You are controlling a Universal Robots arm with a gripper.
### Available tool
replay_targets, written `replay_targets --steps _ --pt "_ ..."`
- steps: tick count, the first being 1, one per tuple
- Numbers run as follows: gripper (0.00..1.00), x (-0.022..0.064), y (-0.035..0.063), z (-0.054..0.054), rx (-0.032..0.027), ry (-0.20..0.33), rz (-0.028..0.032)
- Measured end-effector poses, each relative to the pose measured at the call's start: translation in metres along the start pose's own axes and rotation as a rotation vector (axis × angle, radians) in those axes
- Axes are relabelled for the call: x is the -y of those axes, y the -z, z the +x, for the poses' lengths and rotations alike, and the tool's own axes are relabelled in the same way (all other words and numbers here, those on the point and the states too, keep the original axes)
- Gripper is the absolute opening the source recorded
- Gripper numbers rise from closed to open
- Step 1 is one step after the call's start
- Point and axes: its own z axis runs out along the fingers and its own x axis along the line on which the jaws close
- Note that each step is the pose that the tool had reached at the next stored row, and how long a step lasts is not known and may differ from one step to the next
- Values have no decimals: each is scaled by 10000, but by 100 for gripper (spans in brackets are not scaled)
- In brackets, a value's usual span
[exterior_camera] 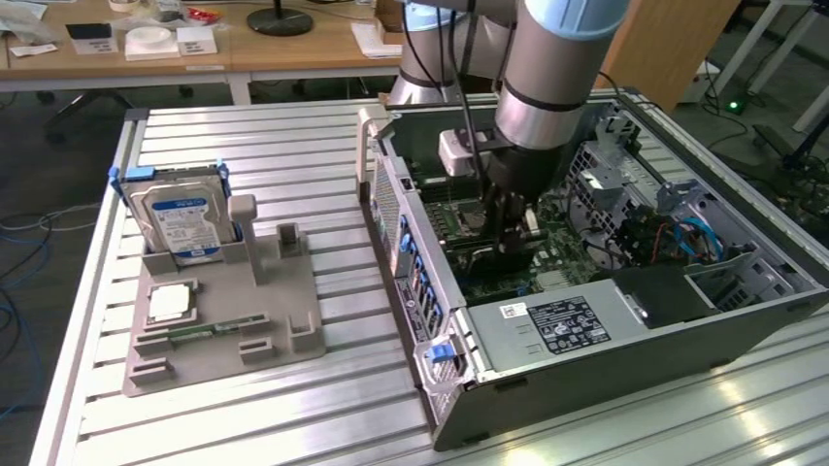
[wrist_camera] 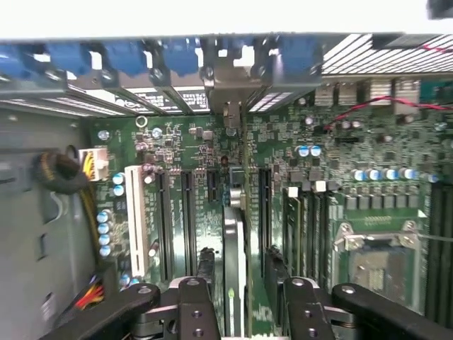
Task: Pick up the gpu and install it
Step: 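Insert the gpu into the slot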
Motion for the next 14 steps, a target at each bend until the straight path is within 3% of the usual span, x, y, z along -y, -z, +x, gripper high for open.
replay_targets --steps 2,6,7,8,12,14 --pt "42 3 68 -2 -3 0 9" --pt "40 3 71 -3 2 0 12" --pt "34 3 71 -3 2 0 11" --pt "34 3 71 -3 2 0 11" --pt "11 3 71 -3 4 0 11" --pt "11 3 72 -2 5 -1 11"
